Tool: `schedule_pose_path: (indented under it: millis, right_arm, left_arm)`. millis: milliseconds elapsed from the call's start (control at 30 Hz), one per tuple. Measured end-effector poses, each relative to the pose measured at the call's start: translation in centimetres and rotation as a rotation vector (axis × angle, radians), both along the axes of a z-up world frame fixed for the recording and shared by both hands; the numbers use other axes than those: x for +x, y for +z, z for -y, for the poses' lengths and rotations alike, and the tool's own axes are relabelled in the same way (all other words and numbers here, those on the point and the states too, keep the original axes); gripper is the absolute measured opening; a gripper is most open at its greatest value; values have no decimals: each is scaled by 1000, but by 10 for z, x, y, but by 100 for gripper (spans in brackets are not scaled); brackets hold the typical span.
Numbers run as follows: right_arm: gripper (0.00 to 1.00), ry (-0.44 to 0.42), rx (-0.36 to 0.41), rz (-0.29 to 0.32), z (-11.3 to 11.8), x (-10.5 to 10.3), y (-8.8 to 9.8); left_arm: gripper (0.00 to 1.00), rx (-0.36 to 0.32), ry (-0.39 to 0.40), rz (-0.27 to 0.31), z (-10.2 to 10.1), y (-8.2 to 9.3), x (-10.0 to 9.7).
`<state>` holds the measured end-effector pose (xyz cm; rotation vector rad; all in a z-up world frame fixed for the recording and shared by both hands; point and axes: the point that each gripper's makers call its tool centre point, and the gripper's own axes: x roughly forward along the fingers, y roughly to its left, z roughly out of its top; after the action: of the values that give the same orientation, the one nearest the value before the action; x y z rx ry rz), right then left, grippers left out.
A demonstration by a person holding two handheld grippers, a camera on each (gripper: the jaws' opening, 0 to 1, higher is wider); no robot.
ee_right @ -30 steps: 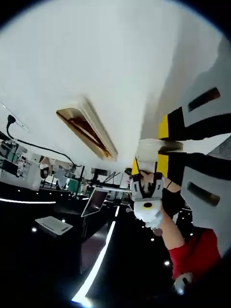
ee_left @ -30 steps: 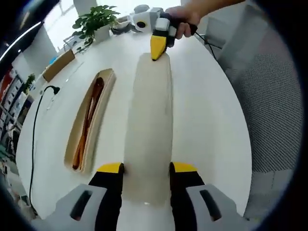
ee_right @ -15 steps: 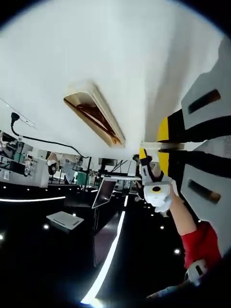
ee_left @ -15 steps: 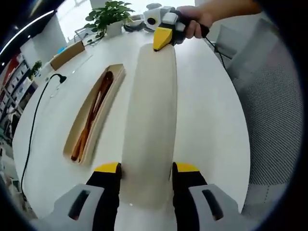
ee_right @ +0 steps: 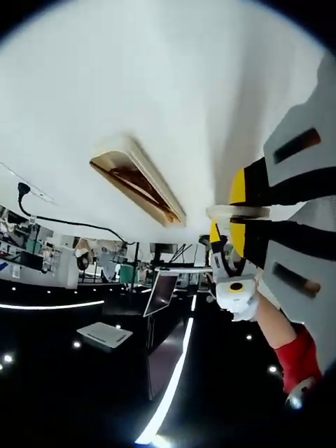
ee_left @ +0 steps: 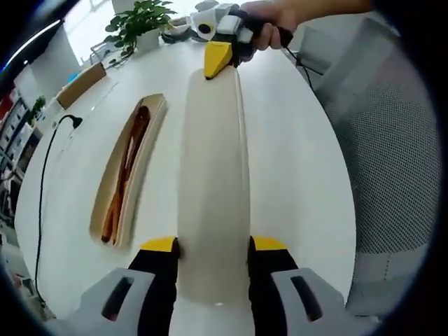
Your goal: Arrange the utensils inside the cutlery case until each visible utensil rests in its matching compartment.
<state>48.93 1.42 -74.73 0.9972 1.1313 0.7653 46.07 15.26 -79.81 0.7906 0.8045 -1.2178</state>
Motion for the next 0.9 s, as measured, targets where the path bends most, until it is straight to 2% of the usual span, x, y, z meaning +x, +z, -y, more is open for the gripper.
schedule_pose_path:
  millis: [100,200,300,433,567,667,800,900]
  right_arm:
    - [4,12,-7,17,-2,1,9]
    - [4,40,-17,54,-3,4,20]
    - [4,53,-31,50,-4,9,27]
    - [5,54,-55,60,3,27,37]
    - [5,47,-60,76,10,45,49]
    - [5,45,-48,85,13,59,57]
    - [7,44,-97,107,20,77,55]
    - [7,42,-105,100,20,90,55]
  left_arm:
    - [40,0,-21,54,-2,12,12]
    - [40,-10,-11,43,-2,21,17]
    - [40,5,-21,47,0,26,26]
    - [39,10,-17,55,5,38,46]
    - [40,20,-18,91,12,52,68]
    - [40,52,-13,100,17,59,78]
    - [40,48,-9,104,22,64,93]
    - [39,57,-3,97,22,61,106]
